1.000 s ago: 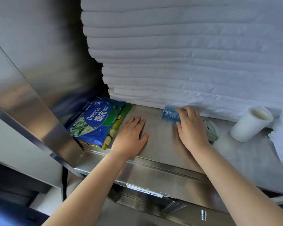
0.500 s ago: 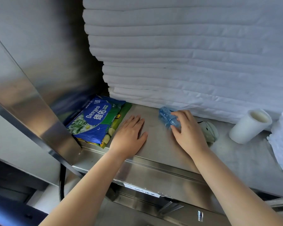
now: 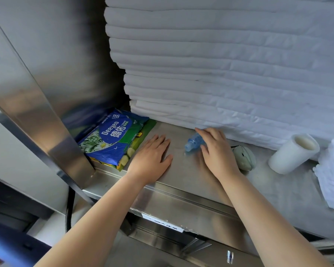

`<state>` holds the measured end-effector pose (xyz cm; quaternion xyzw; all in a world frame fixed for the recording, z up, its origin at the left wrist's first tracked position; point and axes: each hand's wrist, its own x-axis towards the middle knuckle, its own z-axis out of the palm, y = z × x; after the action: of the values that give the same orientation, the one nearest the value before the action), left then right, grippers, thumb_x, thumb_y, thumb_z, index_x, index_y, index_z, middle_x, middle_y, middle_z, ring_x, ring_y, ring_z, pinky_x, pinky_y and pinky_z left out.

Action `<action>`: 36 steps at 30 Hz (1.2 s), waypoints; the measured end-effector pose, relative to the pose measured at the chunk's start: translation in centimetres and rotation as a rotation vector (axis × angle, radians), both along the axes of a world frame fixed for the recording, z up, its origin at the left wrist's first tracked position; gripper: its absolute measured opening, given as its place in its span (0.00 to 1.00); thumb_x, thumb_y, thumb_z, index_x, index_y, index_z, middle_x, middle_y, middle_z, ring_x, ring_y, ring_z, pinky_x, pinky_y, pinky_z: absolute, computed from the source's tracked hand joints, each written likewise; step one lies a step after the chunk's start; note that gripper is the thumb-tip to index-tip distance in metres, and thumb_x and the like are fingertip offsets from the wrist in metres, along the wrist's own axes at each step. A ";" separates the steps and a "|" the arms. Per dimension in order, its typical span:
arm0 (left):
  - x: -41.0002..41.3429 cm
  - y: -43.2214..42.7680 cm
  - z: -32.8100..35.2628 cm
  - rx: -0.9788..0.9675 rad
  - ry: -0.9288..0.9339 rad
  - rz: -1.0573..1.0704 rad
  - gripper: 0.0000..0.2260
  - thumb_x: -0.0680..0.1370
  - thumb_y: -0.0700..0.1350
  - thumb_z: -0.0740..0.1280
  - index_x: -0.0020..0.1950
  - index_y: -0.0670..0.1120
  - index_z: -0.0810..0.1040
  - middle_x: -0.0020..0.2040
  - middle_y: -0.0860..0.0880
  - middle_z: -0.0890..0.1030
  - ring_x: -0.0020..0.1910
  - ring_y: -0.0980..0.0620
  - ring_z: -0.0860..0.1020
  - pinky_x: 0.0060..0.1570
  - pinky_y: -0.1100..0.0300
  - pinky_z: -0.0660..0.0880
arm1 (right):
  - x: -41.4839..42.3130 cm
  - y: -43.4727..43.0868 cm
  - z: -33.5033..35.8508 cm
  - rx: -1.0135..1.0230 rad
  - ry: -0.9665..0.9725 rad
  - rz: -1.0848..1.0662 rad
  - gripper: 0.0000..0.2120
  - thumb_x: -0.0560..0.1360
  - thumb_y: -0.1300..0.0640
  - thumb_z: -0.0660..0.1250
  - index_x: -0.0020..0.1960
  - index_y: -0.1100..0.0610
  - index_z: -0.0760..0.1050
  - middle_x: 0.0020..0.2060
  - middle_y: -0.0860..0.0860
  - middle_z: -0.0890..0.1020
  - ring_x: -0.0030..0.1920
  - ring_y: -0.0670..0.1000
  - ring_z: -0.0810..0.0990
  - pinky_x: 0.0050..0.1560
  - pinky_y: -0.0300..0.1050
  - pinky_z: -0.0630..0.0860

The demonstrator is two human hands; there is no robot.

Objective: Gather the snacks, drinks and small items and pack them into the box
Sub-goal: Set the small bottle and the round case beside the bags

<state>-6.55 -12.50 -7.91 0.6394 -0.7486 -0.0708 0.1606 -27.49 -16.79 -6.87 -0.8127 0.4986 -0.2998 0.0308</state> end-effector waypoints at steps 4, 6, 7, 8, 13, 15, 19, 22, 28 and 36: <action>0.0 -0.1 -0.1 -0.003 -0.002 -0.003 0.25 0.80 0.57 0.54 0.76 0.51 0.57 0.77 0.53 0.55 0.75 0.55 0.49 0.67 0.65 0.41 | -0.4 -0.7 0.1 0.018 0.084 0.051 0.22 0.72 0.64 0.70 0.66 0.59 0.73 0.62 0.53 0.75 0.62 0.54 0.70 0.64 0.44 0.65; 0.0 -0.2 -0.2 -0.003 -0.008 -0.003 0.25 0.80 0.57 0.54 0.76 0.51 0.56 0.77 0.53 0.55 0.75 0.55 0.49 0.67 0.65 0.41 | -0.3 -0.7 0.0 0.020 0.058 0.058 0.20 0.71 0.63 0.71 0.63 0.59 0.74 0.60 0.53 0.76 0.60 0.55 0.71 0.62 0.40 0.64; 0.0 -0.2 -0.2 -0.004 -0.012 -0.001 0.25 0.80 0.57 0.54 0.76 0.51 0.56 0.77 0.53 0.55 0.75 0.55 0.49 0.67 0.65 0.40 | -0.2 -0.7 0.0 -0.001 0.048 0.039 0.19 0.70 0.62 0.72 0.60 0.58 0.76 0.56 0.52 0.78 0.58 0.55 0.72 0.59 0.40 0.65; 0.0 -0.2 -0.2 -0.005 -0.014 0.001 0.25 0.80 0.57 0.54 0.76 0.51 0.56 0.77 0.53 0.55 0.75 0.55 0.49 0.67 0.65 0.41 | -0.1 -0.5 0.0 -0.025 0.044 0.014 0.18 0.69 0.61 0.73 0.58 0.58 0.76 0.54 0.52 0.78 0.55 0.55 0.73 0.56 0.40 0.66; 0.1 -0.2 -0.2 0.006 -0.010 0.001 0.26 0.80 0.57 0.53 0.76 0.52 0.56 0.77 0.53 0.55 0.75 0.55 0.49 0.68 0.63 0.42 | 0.0 -0.1 -0.1 -0.075 0.043 -0.048 0.17 0.70 0.56 0.74 0.57 0.58 0.78 0.49 0.52 0.78 0.52 0.55 0.73 0.51 0.45 0.72; 0.1 -0.1 -0.2 0.006 -0.004 0.003 0.26 0.80 0.57 0.54 0.76 0.51 0.56 0.77 0.53 0.55 0.75 0.55 0.49 0.69 0.63 0.42 | 0.1 0.0 0.0 -0.040 0.014 -0.057 0.16 0.72 0.54 0.72 0.57 0.58 0.78 0.49 0.51 0.78 0.51 0.54 0.74 0.50 0.44 0.71; 0.1 -0.2 -0.3 -0.005 -0.007 0.005 0.26 0.80 0.57 0.54 0.76 0.51 0.57 0.77 0.53 0.55 0.75 0.55 0.50 0.70 0.62 0.43 | 0.0 0.1 -0.1 0.195 -0.266 -0.085 0.13 0.74 0.49 0.68 0.54 0.56 0.78 0.42 0.49 0.81 0.41 0.49 0.78 0.42 0.41 0.71; 0.1 -0.2 -0.3 -0.002 -0.013 0.001 0.26 0.80 0.57 0.54 0.76 0.51 0.56 0.77 0.52 0.55 0.75 0.54 0.50 0.69 0.63 0.42 | -0.2 0.0 -0.3 0.298 -0.388 -0.090 0.10 0.74 0.50 0.69 0.52 0.54 0.78 0.40 0.46 0.82 0.39 0.42 0.80 0.40 0.33 0.72; 0.2 -0.2 -0.4 0.002 -0.015 0.002 0.26 0.80 0.58 0.53 0.76 0.51 0.56 0.77 0.52 0.55 0.75 0.54 0.50 0.68 0.62 0.43 | -0.4 0.1 -0.5 0.340 -0.425 -0.049 0.12 0.75 0.50 0.68 0.55 0.54 0.78 0.45 0.46 0.83 0.42 0.41 0.81 0.45 0.34 0.75; 0.1 -0.2 -0.5 0.004 -0.016 0.011 0.26 0.80 0.58 0.53 0.76 0.52 0.57 0.77 0.53 0.55 0.75 0.55 0.50 0.69 0.62 0.44 | -0.9 0.2 -0.8 0.340 -0.416 -0.044 0.18 0.77 0.47 0.63 0.66 0.47 0.68 0.43 0.43 0.80 0.41 0.41 0.78 0.42 0.28 0.70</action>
<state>-6.42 -12.73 -8.40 0.6444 -0.7461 -0.0662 0.1539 -28.37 -16.61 -7.67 -0.7059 0.5422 -0.3728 0.2623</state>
